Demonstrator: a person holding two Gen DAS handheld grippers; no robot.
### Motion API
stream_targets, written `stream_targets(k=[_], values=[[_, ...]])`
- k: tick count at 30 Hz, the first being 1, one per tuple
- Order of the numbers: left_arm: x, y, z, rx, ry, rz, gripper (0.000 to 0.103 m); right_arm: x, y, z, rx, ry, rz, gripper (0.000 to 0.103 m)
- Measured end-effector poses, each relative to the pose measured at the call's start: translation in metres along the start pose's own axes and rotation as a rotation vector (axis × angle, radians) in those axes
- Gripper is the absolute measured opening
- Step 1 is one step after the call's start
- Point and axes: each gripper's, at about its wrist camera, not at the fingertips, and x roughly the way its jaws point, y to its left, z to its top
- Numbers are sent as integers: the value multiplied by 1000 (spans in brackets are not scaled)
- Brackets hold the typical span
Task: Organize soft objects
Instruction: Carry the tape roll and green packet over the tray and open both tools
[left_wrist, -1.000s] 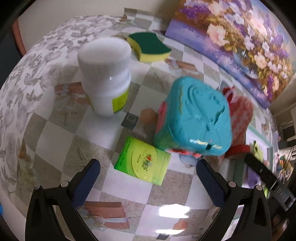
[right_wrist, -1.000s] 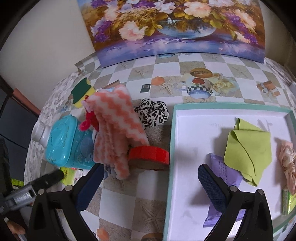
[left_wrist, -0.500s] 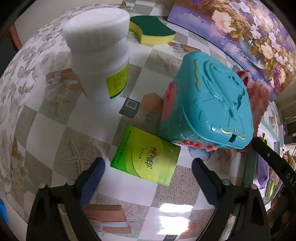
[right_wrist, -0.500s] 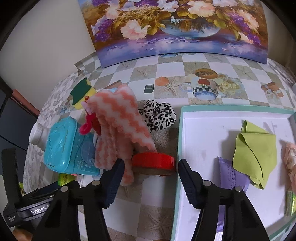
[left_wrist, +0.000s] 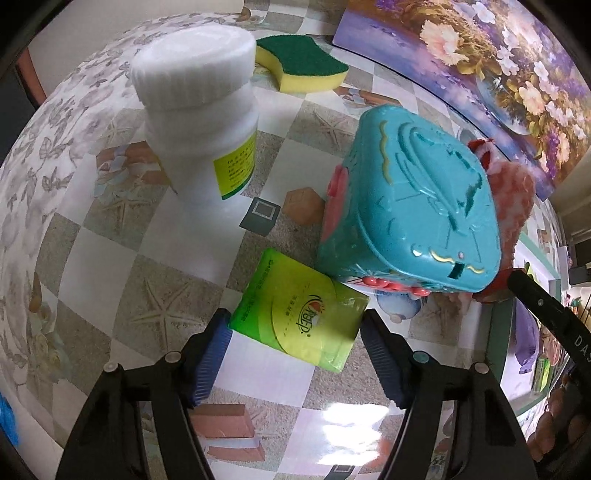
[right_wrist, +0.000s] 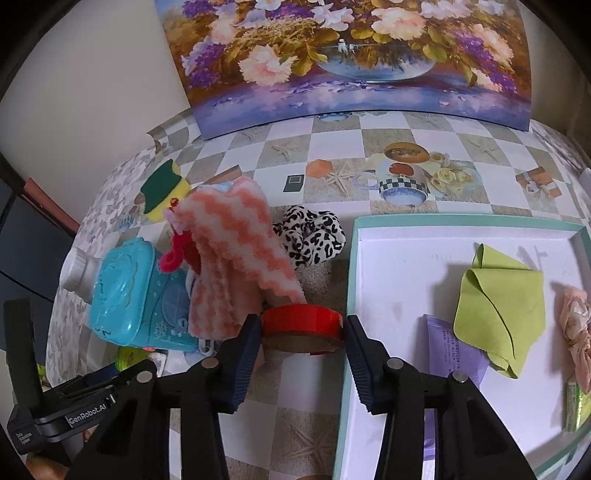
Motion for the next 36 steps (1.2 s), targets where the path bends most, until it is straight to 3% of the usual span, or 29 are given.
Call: stream_targets(k=[22, 27, 36], values=[[-35, -28, -19, 75, -34, 21, 73, -44, -5, -6, -6, -31, 12, 48], [-54, -38, -28, 93, -69, -9, 73, -62, -11, -9, 0, -52, 7, 48], [-88, -90, -35, 181, -152, -24, 73, -96, -43, -17, 52, -93, -31, 48]])
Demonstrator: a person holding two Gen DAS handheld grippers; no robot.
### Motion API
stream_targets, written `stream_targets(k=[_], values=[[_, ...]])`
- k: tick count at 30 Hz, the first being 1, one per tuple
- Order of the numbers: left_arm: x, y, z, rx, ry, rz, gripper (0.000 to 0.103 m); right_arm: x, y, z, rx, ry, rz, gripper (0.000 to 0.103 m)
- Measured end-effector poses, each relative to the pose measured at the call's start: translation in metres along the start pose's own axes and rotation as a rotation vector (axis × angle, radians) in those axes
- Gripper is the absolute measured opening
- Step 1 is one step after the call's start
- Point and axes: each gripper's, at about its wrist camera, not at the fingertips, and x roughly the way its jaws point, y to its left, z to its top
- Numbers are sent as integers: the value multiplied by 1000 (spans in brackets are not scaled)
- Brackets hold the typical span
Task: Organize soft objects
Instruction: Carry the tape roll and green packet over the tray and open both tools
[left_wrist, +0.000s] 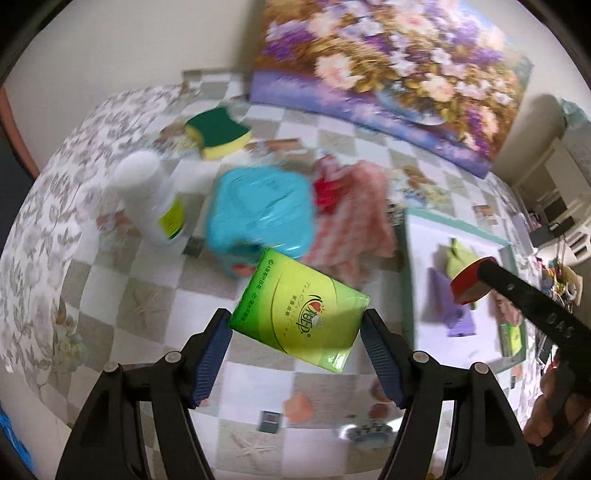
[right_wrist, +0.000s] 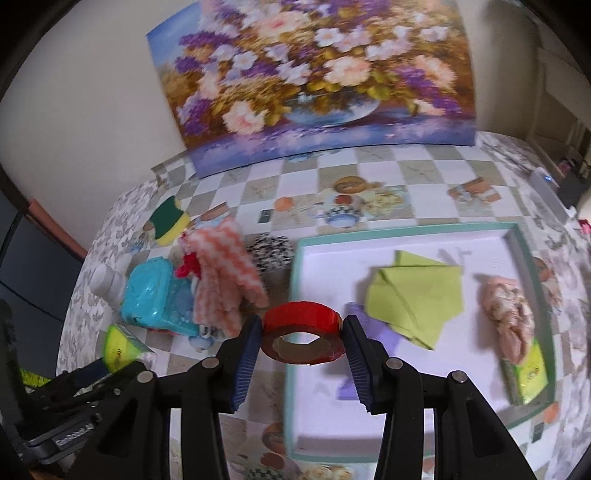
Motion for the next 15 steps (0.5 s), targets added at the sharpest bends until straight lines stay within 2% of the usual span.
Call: stream_targets(k=[9, 15], values=[[-4, -78, -10, 126, -10, -19, 73, -22, -56, -1, 115, -20, -81, 48], [5, -107, -20, 133, 2, -52, 73, -33, -87, -4, 191, -14, -139, 48]])
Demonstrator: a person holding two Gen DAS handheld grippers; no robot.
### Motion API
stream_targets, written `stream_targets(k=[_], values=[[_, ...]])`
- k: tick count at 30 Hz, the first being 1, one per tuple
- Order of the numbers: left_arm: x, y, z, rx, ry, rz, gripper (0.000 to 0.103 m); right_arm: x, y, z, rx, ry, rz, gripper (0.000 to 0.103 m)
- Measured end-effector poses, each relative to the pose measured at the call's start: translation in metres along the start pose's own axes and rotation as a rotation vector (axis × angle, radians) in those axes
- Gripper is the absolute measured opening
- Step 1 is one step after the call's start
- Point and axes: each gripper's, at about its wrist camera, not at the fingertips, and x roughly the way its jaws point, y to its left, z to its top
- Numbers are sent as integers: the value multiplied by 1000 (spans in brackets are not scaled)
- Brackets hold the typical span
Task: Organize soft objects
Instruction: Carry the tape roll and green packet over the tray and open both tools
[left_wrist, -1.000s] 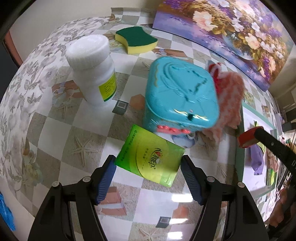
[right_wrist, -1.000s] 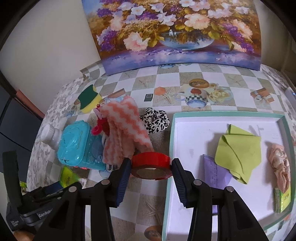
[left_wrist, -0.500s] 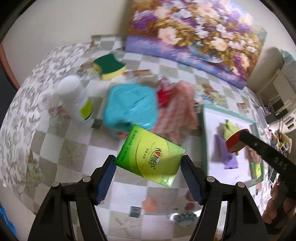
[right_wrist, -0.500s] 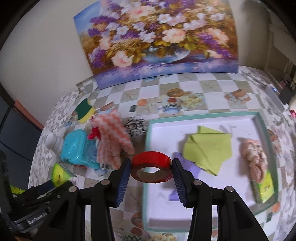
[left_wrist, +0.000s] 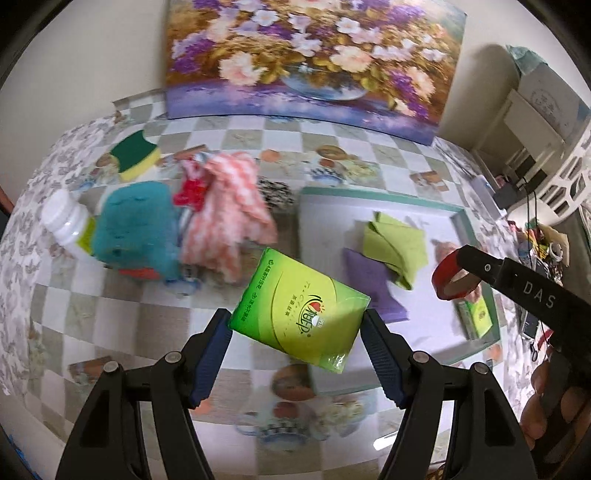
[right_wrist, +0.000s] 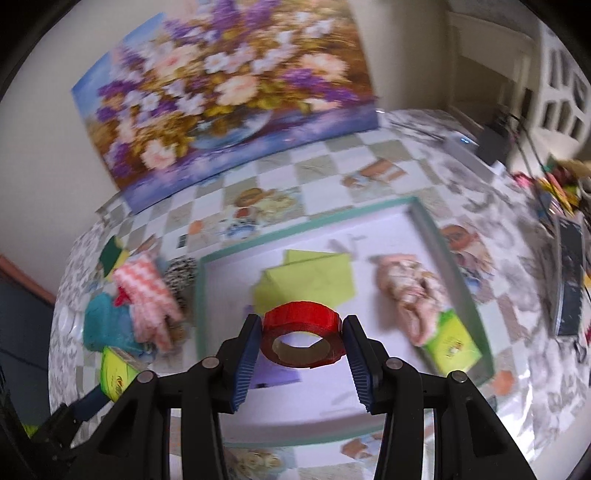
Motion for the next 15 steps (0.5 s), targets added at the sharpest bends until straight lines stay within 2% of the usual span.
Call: stream_targets(k=[6, 15], values=[[21, -34, -12, 88, 64, -27, 73, -2, -28, 1, 51, 11, -56, 48], [56, -53, -20, 123, 157, -32, 73, 15, -38, -6, 67, 81, -76, 48]])
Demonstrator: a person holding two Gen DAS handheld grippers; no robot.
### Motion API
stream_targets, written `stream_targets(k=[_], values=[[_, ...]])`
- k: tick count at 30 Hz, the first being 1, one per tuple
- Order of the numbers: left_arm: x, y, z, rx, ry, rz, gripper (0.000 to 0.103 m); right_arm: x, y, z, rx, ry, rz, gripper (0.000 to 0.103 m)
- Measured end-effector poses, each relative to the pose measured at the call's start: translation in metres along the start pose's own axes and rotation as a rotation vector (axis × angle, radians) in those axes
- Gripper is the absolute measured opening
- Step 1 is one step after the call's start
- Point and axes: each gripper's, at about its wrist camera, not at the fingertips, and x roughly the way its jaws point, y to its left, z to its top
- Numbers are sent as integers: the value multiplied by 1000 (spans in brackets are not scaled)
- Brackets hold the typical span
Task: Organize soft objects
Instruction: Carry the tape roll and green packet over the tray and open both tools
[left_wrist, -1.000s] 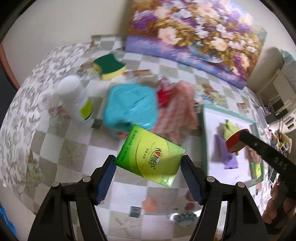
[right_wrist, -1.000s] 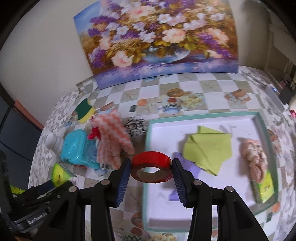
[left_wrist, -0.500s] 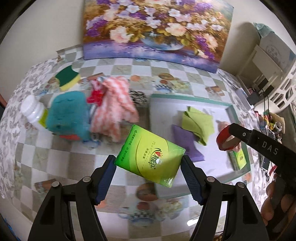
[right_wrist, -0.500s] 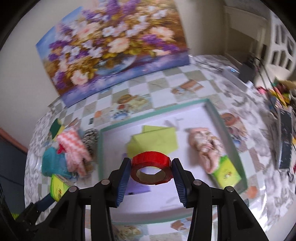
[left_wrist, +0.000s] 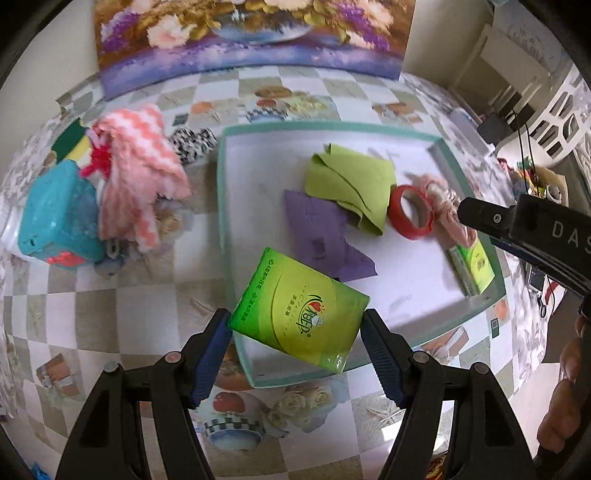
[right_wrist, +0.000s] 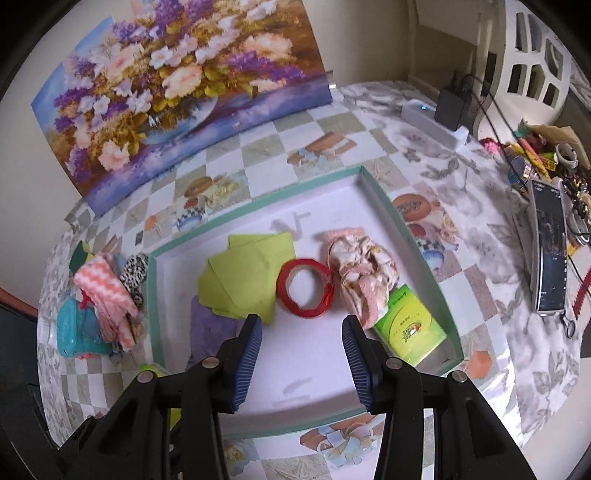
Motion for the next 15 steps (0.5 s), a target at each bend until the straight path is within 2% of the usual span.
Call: stream_targets(k=[5, 12, 15], values=[[19, -2, 0, -3, 47, 2, 73, 17, 2, -5, -10, 59, -11, 48], [30, -8, 3, 31, 40, 23, 73, 25, 3, -8, -15, 84, -11, 48], [29, -8, 4, 22, 44, -1, 73, 26, 4, -7, -19, 86, -13, 49]])
